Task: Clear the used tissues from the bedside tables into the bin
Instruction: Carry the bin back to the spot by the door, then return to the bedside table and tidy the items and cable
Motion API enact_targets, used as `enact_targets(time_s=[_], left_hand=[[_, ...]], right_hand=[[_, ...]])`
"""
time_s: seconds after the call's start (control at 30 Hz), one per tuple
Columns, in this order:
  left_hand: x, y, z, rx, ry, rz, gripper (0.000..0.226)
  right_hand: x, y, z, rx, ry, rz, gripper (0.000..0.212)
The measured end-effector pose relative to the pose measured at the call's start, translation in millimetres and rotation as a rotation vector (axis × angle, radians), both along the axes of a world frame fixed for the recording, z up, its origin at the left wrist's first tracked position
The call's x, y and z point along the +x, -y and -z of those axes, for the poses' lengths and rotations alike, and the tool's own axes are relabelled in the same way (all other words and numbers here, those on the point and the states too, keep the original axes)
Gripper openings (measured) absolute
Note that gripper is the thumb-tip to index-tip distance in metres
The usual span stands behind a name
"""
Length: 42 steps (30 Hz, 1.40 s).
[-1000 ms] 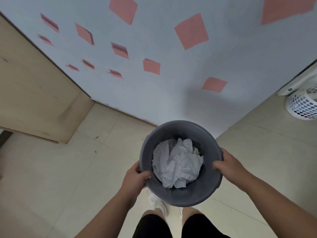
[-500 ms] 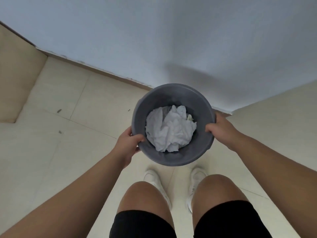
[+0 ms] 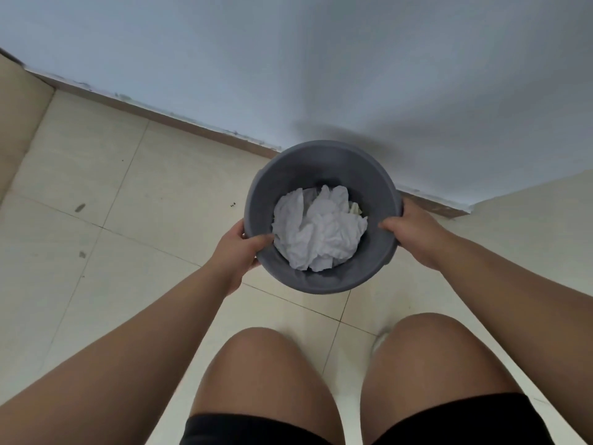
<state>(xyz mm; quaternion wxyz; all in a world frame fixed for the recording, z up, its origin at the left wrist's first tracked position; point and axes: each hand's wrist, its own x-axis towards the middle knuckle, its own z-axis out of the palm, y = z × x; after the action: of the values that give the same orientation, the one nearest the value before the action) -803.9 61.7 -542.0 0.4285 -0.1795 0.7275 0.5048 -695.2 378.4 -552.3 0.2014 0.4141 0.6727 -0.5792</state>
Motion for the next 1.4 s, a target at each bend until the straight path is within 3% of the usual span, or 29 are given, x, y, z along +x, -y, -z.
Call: enact_targets(time_s=[0.1, 0.17, 0.3, 0.4, 0.6, 0.73, 0.93, 1.17, 1.4], left_hand=[[1.4, 6.8, -22.3, -0.022, 0.012, 0.017, 0.072], [9.1, 12.9, -53.5, -0.100, -0.006, 0.001, 0.083], [32.4, 31.9, -148.6, -0.183, -0.052, 0.071, 0.063], [50.4, 49.5, -247.5, -0.181, -0.098, 0.158, 0.049], [89.4, 94.8, -456.6, -0.128, -0.134, 0.138, 0.023], [119.9, 128.6, -540.7, -0.126, -0.145, 0.052, 0.018], [175.5, 163.8, -570.7, -0.173, -0.141, -0.246, 0.019], [247.2, 160.8, -571.7, -0.238, -0.115, -0.651, 0.021], [381.1, 116.9, -587.1, -0.288, -0.091, -1.150, 0.022]], right_hand=[[3.1, -3.1, -12.2, -0.026, 0.040, 0.109, 0.075], [11.5, -2.1, -38.7, 0.030, 0.099, 0.166, 0.078], [33.3, 10.0, -132.7, -0.065, 0.143, 0.270, 0.045], [45.5, 27.5, -243.5, -0.109, 0.119, 0.195, 0.018], [69.2, 63.1, -464.2, 0.085, 0.091, -0.138, 0.014], [73.6, 84.1, -552.4, 0.144, 0.104, -0.307, 0.015], [67.3, 108.9, -591.3, 0.162, 0.134, -0.511, 0.025], [31.3, 115.3, -573.6, 0.139, 0.122, -0.854, 0.022], [-23.7, 157.4, -566.9, 0.158, 0.061, -1.262, 0.017]])
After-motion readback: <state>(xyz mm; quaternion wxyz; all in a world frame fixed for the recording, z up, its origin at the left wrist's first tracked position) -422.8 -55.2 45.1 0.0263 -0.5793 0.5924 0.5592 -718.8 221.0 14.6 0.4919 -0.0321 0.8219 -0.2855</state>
